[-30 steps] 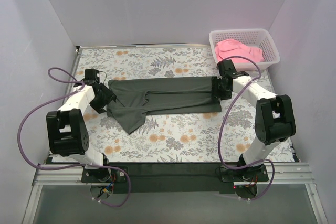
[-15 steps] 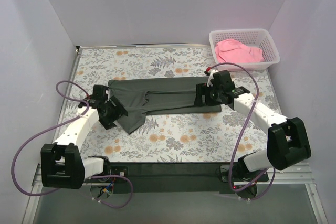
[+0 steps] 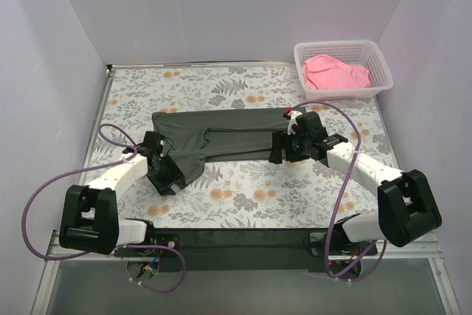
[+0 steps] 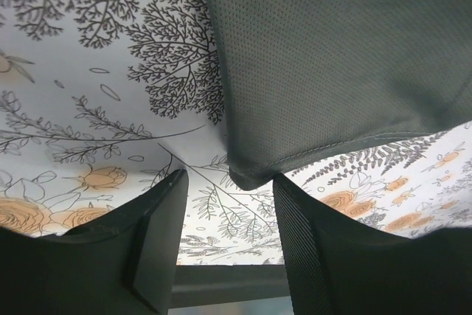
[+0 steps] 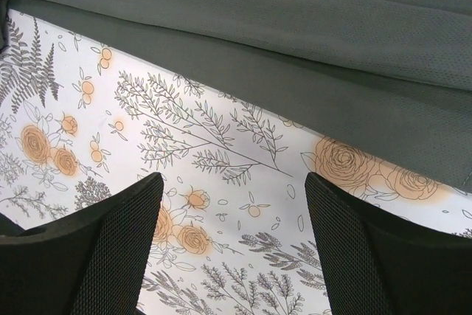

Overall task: Fold and stack the t-shirts
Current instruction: Fold the tshirt

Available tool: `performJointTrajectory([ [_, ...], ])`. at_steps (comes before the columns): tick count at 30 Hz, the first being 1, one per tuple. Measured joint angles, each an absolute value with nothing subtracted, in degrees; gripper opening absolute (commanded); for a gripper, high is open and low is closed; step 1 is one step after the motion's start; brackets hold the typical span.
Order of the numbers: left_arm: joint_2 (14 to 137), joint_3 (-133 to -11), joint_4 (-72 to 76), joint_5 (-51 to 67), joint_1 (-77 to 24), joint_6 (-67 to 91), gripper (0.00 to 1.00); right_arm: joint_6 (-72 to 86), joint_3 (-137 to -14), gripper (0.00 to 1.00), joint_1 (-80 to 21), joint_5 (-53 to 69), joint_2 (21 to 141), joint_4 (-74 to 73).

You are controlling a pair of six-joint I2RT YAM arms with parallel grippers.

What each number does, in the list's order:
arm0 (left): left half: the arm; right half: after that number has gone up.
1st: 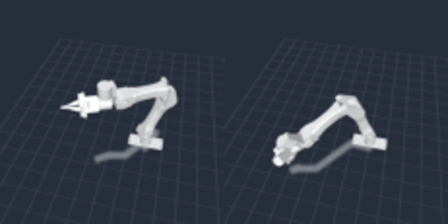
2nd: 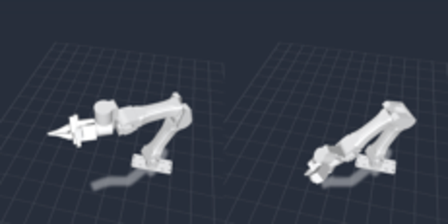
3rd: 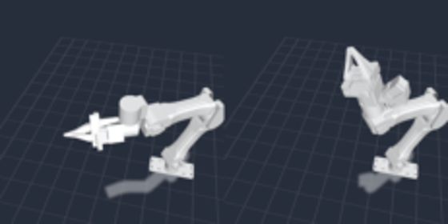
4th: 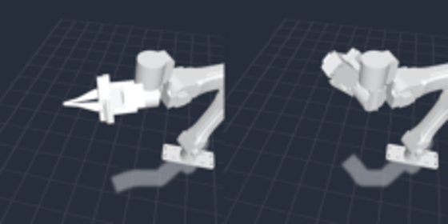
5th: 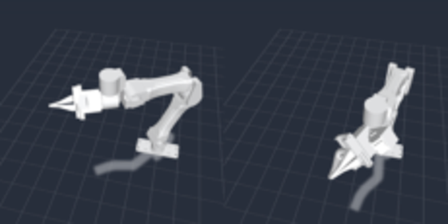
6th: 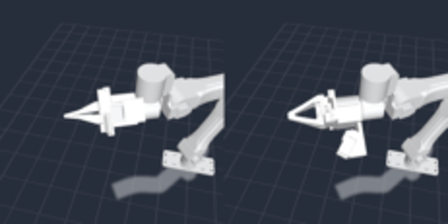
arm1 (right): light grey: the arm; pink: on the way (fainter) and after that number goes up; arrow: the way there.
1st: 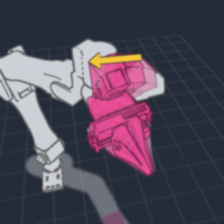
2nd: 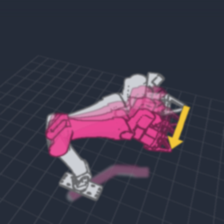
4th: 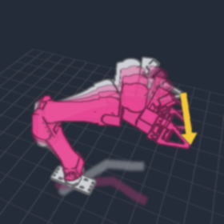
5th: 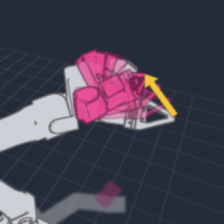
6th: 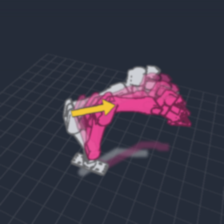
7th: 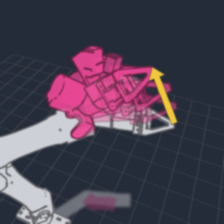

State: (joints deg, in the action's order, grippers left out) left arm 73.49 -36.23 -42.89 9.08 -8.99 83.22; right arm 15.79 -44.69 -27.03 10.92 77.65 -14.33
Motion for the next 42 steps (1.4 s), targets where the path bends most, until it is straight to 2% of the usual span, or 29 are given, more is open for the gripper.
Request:
performJointTrajectory([
  [10,76.51,-36.14,-38.94,11.40,-9.61,84.33,0.34,15.94,-44.34,0.70,-27.03,10.92,77.52,-13.10],
  [13,77.10,-36.07,-37.74,11.75,-9.69,84.73,0.19,15.94,-44.34,0.70,-27.03,10.92,77.52,-13.10],
  [14,77.45,-36.03,-37.28,11.92,-9.72,84.84,0.06,15.92,-44.34,0.70,-27.03,10.92,77.52,-13.08],
  [16,77.69,-35.94,-36.64,11.99,-9.87,85.17,0.00,15.92,-44.34,0.70,-27.03,10.94,77.52,-13.08],
  [22,77.41,-37.80,-38.06,11.40,-9.93,85.01,0.00,15.86,-44.34,0.70,-27.03,10.59,77.52,-13.10],
  [26,78.72,-44.95,-39.53,10.35,-9.93,84.18,0.00,15.40,-44.16,0.70,-27.03,9.58,77.49,-13.10],
  [32,85.95,-57.89,-38.24,9.19,-9.54,82.59,0.00,14.66,-44.05,0.69,-27.03,8.03,76.86,-13.23],
  [42,97.47,-69.04,-37.45,8.01,-7.55,80.09,0.00,13.34,-42.50,0.69,-27.03,5.87,75.20,-13.56],
])
